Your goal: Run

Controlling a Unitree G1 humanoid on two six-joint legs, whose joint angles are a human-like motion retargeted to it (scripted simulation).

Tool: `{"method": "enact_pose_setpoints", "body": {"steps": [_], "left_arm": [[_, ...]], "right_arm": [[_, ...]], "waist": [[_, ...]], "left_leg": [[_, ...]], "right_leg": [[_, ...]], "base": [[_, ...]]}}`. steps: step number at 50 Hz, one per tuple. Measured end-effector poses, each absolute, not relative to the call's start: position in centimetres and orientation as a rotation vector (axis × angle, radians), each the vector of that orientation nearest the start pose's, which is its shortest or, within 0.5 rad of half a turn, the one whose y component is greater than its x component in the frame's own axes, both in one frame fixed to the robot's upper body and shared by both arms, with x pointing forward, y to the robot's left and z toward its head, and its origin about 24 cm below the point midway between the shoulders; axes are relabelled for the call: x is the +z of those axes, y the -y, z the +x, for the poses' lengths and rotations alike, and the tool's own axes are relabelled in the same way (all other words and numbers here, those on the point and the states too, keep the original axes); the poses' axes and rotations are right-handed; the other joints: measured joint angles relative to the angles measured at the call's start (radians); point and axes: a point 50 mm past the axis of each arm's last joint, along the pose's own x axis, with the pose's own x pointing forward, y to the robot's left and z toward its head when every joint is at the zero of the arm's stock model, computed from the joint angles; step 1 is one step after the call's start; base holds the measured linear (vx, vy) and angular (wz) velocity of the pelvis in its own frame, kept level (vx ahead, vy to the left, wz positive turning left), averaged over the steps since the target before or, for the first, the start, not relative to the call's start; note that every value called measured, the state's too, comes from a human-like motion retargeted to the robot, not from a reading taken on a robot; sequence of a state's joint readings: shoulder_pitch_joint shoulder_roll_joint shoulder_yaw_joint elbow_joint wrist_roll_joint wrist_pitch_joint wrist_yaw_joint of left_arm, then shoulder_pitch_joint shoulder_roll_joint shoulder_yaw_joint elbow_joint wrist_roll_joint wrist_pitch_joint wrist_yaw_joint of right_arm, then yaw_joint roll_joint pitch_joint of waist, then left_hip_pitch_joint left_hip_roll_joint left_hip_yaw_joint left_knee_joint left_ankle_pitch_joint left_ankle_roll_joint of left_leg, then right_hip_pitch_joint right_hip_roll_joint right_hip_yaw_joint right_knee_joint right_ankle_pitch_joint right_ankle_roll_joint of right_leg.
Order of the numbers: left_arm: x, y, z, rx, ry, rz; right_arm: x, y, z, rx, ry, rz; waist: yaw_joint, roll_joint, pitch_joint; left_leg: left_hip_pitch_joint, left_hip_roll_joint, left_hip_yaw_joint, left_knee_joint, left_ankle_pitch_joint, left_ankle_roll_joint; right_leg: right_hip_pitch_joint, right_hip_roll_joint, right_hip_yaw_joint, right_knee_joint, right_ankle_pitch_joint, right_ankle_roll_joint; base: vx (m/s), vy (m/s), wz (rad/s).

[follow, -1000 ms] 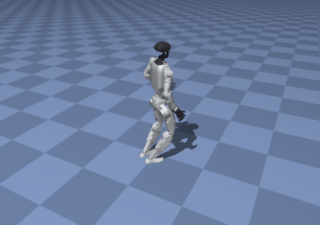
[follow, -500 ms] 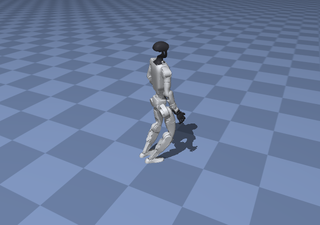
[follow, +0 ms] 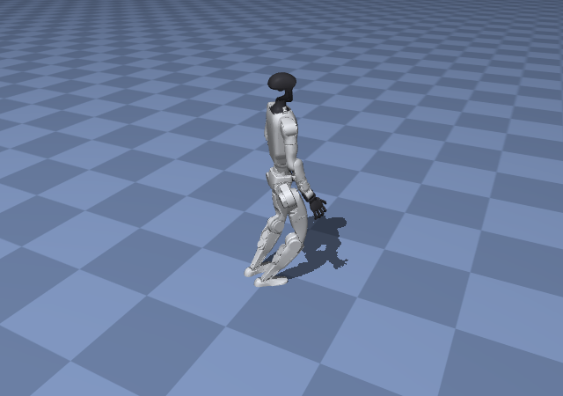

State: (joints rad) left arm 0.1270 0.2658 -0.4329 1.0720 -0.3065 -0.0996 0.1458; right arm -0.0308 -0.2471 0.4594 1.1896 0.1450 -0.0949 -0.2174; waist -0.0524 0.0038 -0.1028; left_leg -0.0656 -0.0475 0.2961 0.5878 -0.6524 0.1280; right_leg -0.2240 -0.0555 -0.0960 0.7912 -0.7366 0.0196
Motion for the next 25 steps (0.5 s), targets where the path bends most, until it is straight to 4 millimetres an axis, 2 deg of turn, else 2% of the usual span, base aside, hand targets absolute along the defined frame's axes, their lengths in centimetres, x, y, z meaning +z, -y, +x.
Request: {"method": "enact_pose_setpoints", "body": {"steps": [25], "left_arm": [[-16.4,-22.2,5.4,0.044,-1.192,0.328]], "right_arm": [[-15.3,19.4,13.3,0.012,-0.993,-0.422]], "waist": [[0.006,-0.008,0.036]], "left_leg": [[0.032,0.027,0.011,0.033,-0.006,0.032]], "right_leg": [[0.035,0.048,0.049,-0.034,0.019,0.019]], "base": [[0.00,-0.02,-0.21]]}}
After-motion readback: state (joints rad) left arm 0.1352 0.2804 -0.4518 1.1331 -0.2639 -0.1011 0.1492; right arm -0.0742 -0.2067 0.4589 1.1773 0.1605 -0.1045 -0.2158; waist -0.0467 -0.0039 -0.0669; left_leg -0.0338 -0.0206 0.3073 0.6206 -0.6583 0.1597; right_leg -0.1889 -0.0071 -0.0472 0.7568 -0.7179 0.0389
